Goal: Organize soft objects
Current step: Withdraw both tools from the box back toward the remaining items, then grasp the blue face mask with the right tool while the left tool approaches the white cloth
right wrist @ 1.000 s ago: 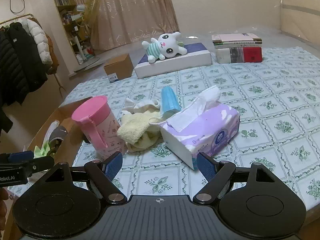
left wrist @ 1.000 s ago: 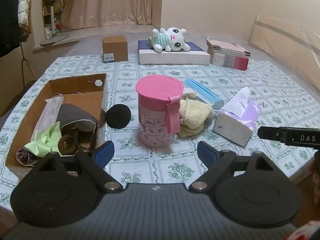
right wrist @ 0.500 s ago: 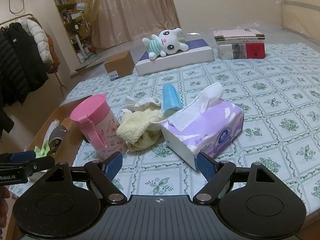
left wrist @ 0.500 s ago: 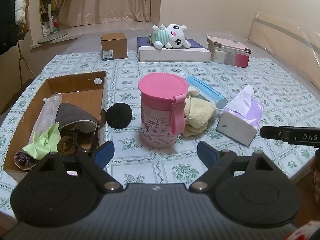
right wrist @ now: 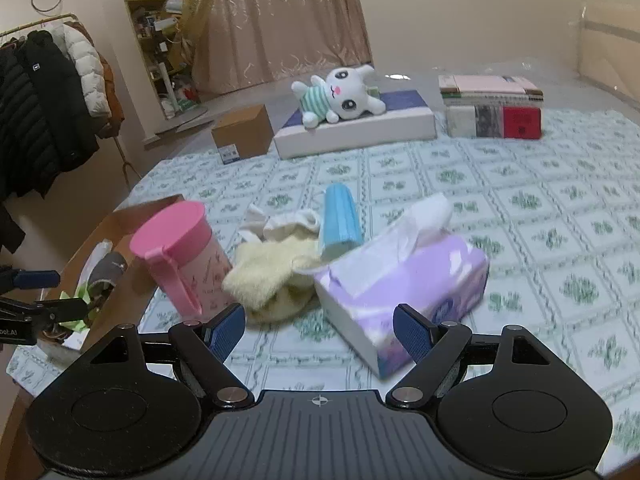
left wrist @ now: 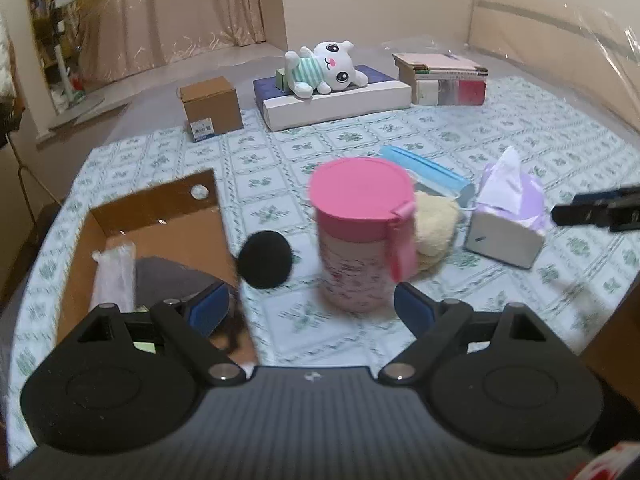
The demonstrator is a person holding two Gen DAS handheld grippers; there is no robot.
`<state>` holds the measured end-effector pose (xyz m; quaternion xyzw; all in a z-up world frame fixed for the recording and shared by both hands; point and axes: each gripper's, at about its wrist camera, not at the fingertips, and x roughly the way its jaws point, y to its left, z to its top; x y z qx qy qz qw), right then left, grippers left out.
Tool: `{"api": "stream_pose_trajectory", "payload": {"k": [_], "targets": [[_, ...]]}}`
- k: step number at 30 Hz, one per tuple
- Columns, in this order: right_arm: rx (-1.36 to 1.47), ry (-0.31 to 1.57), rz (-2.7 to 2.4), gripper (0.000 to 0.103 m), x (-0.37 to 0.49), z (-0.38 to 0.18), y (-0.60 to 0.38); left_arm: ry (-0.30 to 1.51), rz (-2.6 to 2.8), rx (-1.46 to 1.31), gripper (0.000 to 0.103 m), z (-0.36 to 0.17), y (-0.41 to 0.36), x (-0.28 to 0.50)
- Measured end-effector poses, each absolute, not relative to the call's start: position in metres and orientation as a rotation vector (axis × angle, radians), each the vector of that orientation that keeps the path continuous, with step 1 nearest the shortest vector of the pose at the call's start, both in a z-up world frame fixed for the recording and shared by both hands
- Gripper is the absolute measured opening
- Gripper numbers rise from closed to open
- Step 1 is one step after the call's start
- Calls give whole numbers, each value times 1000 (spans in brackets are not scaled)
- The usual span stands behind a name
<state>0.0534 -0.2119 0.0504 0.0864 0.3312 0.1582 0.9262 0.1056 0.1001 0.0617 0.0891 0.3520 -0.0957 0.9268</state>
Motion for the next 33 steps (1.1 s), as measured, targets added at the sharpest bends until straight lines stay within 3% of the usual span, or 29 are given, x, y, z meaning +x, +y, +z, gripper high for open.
{"api": "stream_pose_trajectory", "payload": {"k": [19, 33], "targets": [[-29, 817, 502, 81, 180, 76, -202, 802, -479, 249, 88, 115, 123, 245], [64, 1109, 560, 80, 308, 34, -189, 1005, -655, 305, 88, 77, 73, 378]]}}
